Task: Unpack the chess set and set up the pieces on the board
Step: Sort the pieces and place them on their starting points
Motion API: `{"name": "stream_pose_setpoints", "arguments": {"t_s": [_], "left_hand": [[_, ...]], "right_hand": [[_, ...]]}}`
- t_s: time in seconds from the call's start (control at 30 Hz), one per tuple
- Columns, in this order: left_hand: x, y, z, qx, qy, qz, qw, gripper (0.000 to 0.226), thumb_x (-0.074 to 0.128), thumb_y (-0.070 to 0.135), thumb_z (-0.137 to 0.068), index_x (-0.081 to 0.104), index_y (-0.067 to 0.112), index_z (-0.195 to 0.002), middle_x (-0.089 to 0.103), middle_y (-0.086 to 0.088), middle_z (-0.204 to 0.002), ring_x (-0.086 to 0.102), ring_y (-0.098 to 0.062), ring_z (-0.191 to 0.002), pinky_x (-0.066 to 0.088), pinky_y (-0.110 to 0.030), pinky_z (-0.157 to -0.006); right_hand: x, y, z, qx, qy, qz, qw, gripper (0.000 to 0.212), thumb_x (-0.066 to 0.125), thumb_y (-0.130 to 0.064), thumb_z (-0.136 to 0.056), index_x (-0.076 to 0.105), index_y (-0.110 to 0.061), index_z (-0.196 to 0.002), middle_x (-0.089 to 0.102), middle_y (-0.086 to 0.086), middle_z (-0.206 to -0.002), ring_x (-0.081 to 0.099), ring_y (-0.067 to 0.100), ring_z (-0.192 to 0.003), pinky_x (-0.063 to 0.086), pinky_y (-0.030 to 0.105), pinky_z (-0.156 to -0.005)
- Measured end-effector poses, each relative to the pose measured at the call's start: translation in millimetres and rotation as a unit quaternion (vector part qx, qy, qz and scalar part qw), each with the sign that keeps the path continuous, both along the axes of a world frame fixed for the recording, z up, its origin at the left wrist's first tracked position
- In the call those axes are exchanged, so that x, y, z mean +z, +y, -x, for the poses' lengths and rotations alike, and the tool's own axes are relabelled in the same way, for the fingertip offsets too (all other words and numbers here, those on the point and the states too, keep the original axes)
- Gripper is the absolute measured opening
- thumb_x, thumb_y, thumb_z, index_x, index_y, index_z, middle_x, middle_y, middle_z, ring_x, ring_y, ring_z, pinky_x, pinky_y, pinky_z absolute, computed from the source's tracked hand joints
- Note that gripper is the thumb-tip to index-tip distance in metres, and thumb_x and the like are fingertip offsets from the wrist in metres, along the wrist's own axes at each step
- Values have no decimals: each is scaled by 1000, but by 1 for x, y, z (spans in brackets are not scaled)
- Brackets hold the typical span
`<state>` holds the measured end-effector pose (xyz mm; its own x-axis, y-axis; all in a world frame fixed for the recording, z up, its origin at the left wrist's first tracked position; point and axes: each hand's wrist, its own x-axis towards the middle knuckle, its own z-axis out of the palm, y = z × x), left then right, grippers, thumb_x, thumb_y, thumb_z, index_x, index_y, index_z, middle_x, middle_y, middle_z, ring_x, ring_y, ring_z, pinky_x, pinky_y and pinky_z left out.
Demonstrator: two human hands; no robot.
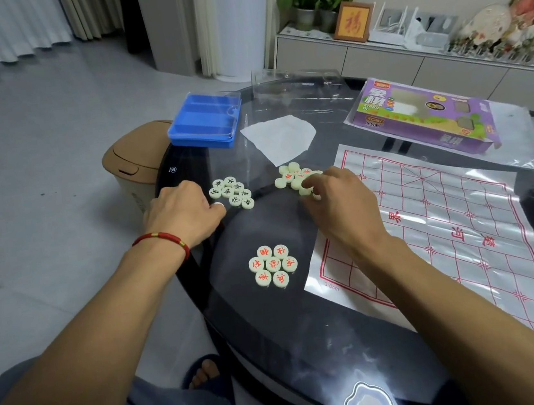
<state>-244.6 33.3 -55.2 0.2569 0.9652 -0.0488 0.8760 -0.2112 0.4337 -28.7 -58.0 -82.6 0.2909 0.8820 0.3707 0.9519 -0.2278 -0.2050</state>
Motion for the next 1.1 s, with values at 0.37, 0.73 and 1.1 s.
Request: {"name": "stream_pose_setpoints", "arguments": {"t_s": [0.37,0.73,1.1], "left_hand": [[7,-9,-3,23,-9,-71,997,30,56,37,-85,54,14,-66,63,-7,-74,60,-35,-78,52,-38,-70],[8,-33,-18,-45,-247,47,967,21,69,36,-84,71,19,-72,71,4,-65,60,-4,-53,47,-22,-59],[-5,-22,-13,-28,-206,43,977,12,80,17,-79,73,23,-72,71,3,-66,69,-10,-67,57,-27,-66]], "right_hand": [[12,-15,14,102,-31,56,993,17,64,-24,-96,74,-10,-97,68,7,-93,60,25,-85,53,41,-71],[25,-23,25,88,517,33,851,12,68,-15,-94,79,-9,-95,77,2,-81,72,14,-72,57,20,-68],[18,-11,21,61,262,-14,963,10,69,-23,-95,77,-18,-93,75,-8,-80,69,4,-71,57,21,-70]]}}
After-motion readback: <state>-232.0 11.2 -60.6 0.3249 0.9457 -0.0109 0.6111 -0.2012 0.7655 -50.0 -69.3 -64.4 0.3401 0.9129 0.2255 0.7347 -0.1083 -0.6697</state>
